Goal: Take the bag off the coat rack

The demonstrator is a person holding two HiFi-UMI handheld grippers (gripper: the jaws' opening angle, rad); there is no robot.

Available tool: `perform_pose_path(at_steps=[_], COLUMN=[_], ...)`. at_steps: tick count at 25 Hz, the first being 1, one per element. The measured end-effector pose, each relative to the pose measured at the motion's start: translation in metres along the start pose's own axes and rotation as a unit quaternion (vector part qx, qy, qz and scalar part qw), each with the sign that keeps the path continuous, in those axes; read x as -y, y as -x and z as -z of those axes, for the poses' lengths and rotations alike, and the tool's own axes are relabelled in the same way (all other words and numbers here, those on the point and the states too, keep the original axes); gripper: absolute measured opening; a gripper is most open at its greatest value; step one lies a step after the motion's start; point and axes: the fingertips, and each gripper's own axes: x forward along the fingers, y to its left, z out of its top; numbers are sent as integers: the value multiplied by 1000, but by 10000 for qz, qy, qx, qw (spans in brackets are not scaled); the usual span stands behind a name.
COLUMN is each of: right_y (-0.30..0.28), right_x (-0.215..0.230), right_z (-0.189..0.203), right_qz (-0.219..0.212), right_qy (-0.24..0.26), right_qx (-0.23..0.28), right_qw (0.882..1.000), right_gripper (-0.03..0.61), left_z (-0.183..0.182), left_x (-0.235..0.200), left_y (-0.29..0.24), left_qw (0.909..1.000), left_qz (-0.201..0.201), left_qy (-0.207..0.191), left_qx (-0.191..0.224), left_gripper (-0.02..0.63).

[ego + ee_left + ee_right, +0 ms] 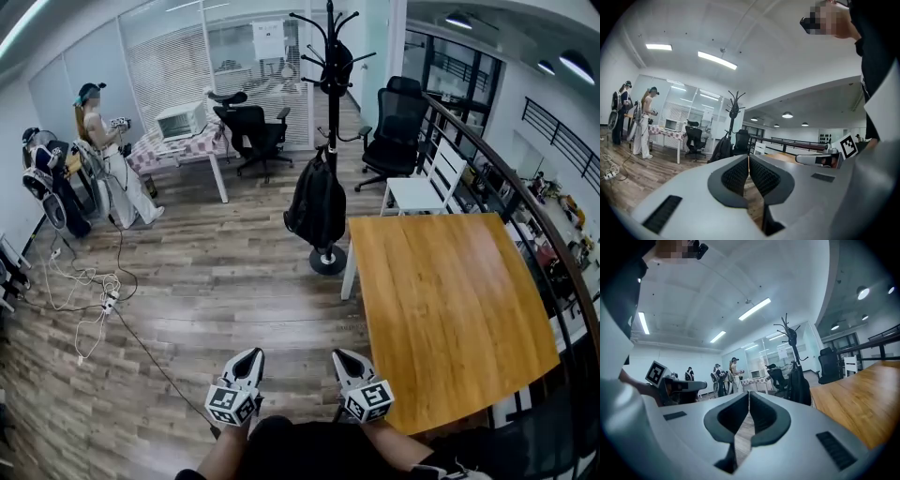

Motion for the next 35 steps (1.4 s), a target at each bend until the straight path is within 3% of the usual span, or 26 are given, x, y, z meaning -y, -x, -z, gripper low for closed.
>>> perform_pose_path(at_steps=[6,18,35], right_y=[-2,-24,-143], right_x=[13,46,81], right_z=[-1,8,-12], right_qz=[237,318,228], right_qy=[67,-91,-72], right_qx=[-128,-353,-330], right_qw=[9996,9988,9992], right_gripper=[35,35,35], left_z=[-3,11,-3], left_x=[-7,-28,-116], left_y=[0,-37,-110], left_qw=[9996,9996,9986], left_qz=[-283,-110,-220], left_qy=[-37,265,481], left_qx=[5,13,9], left_gripper=[20,20,20])
